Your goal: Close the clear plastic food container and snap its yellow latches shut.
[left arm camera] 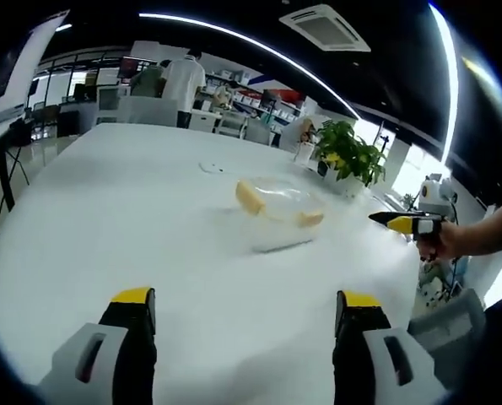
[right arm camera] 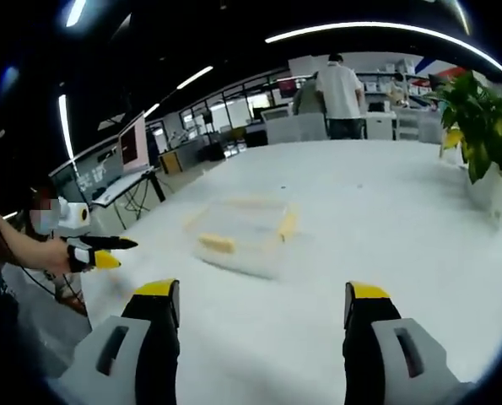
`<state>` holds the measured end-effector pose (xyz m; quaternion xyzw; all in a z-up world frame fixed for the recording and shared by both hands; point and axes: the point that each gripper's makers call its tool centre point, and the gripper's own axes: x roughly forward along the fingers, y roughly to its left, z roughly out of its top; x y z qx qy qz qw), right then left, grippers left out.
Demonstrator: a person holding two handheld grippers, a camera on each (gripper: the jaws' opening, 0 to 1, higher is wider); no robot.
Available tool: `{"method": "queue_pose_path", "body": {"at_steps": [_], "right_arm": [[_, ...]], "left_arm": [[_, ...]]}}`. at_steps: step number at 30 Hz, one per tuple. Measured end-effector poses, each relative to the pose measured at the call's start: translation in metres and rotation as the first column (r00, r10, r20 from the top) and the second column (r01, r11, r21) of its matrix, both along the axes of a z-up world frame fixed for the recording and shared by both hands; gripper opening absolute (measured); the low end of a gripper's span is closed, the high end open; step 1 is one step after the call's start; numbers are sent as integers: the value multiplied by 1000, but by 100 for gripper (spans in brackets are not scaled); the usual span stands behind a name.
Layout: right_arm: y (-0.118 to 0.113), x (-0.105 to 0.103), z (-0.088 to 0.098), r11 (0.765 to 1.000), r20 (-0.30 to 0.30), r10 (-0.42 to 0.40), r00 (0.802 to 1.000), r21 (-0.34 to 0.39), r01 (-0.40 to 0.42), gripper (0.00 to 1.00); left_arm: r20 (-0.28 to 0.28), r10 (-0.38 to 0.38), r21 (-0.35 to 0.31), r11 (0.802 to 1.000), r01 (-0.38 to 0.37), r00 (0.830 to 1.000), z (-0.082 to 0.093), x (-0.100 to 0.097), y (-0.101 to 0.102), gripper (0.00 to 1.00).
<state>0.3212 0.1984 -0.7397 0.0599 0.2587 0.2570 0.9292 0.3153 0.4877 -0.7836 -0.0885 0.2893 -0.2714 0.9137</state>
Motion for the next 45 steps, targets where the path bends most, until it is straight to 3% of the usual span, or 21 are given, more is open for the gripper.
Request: {"method": "queue_pose_path", "body": {"at_steps": [5,9,12,15,19,26,42,45], "right_arm": [[-2,-11,3,1000,2,-4,1000,3,4,78],[-7,-17,3,998,-10,-55,998,35,55,77],[0,-27,-2,998,3,18,1000,-58,-18,77],[7,-34,2,1000,-6,18,1000,-13,-18,78],[8,-42,-1,1000,-15,19,1000,-7,-19,79],[-5,-50,2,992,-41,-87,995,87,90,79],[-11,-84,-3,979,-61,-147,987,132,154,79],[-11,-86,-1,977,-60,-152,987,141,159,79]], "left_arm": [[-7,5,4,1000,-5,1000,0,-14,5,84],[-12,24,-7,1000,-24,1000,0,-20,9,84],[-18,39,-13,999,-39,999,-1,-23,13,84],[-18,44,-13,999,-44,999,0,-26,14,84],[-15,38,-6,999,-38,999,0,-31,16,84],[-14,53,-8,999,-53,999,4,-42,23,83],[-2,104,-54,993,-104,995,17,-67,31,83],[0,104,-37,994,-104,995,18,-70,32,83]]}}
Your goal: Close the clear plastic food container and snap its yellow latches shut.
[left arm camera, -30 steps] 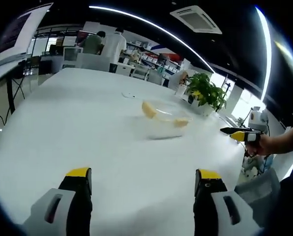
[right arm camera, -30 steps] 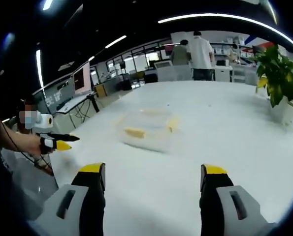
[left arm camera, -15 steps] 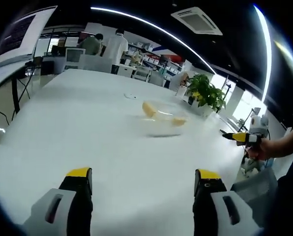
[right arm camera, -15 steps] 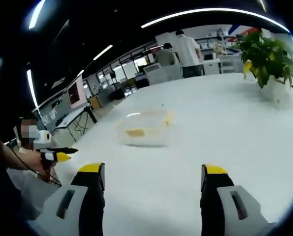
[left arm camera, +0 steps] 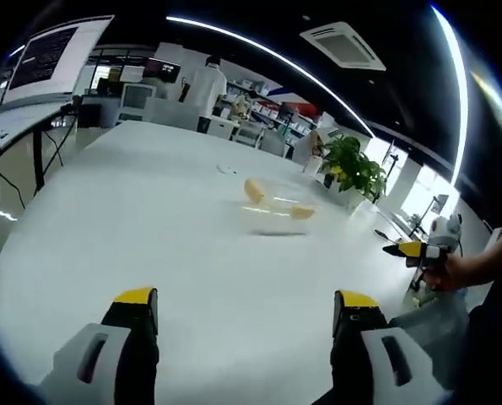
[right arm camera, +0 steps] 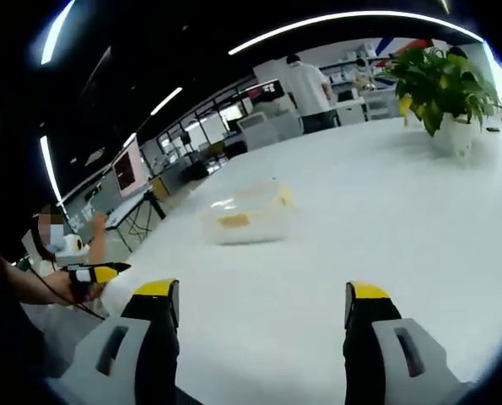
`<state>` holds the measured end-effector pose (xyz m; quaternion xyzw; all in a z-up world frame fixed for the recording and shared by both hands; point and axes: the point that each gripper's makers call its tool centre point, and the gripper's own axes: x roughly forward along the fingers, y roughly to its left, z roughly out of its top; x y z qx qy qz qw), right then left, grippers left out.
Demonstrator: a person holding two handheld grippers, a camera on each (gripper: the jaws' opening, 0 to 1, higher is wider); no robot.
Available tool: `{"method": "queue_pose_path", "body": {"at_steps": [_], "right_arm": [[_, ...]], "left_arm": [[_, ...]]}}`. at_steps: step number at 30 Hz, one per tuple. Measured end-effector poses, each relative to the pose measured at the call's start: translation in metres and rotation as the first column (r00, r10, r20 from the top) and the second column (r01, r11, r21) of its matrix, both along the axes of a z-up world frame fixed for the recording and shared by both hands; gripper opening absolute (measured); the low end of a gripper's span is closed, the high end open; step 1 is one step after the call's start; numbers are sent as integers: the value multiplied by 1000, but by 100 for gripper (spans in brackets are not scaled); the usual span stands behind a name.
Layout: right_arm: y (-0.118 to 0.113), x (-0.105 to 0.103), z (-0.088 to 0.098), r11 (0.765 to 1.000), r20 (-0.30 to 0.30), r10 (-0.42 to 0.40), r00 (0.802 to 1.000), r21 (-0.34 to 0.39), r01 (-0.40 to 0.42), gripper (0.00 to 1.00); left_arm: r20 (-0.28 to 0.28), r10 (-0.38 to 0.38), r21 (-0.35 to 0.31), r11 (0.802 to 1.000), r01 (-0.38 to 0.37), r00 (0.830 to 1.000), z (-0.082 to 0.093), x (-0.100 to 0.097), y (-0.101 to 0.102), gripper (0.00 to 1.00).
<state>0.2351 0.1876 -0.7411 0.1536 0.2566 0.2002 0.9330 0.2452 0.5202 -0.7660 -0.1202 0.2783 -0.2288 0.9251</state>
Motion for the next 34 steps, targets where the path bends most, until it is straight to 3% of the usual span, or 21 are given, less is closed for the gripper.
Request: {"method": "queue_pose_path", "body": {"at_steps": [5,7,12,14,22,30,34], "right_arm": [[2,0,6,1000,34,-18,999,23,17,79],[5,-4,-3,999,11,22,1000,-38,-21,81],[11,-2,1,999,54,36,998,-39,-34,83],[12,-4,-5,998,29,46,999,-46,-44,82],[13,-8,-8,996,24,59,998,-63,-58,82],[18,-9,-6,994,35,80,996,-80,-77,82],[25,-10,-5,987,53,118,992,-111,-112,83]], "left_arm": [[12,2,4,1000,-2,1000,3,-4,-3,78],[33,-5,-5,1000,5,999,7,-3,-6,78],[29,2,-12,1000,-2,1000,3,-3,-5,79],[24,4,-14,1000,-4,1000,1,-4,-4,79],[12,3,-11,1000,-2,1000,-3,-6,-3,79],[19,-32,20,999,32,999,-5,-8,-8,78],[48,-49,44,998,47,998,-1,-7,-10,79]]}}
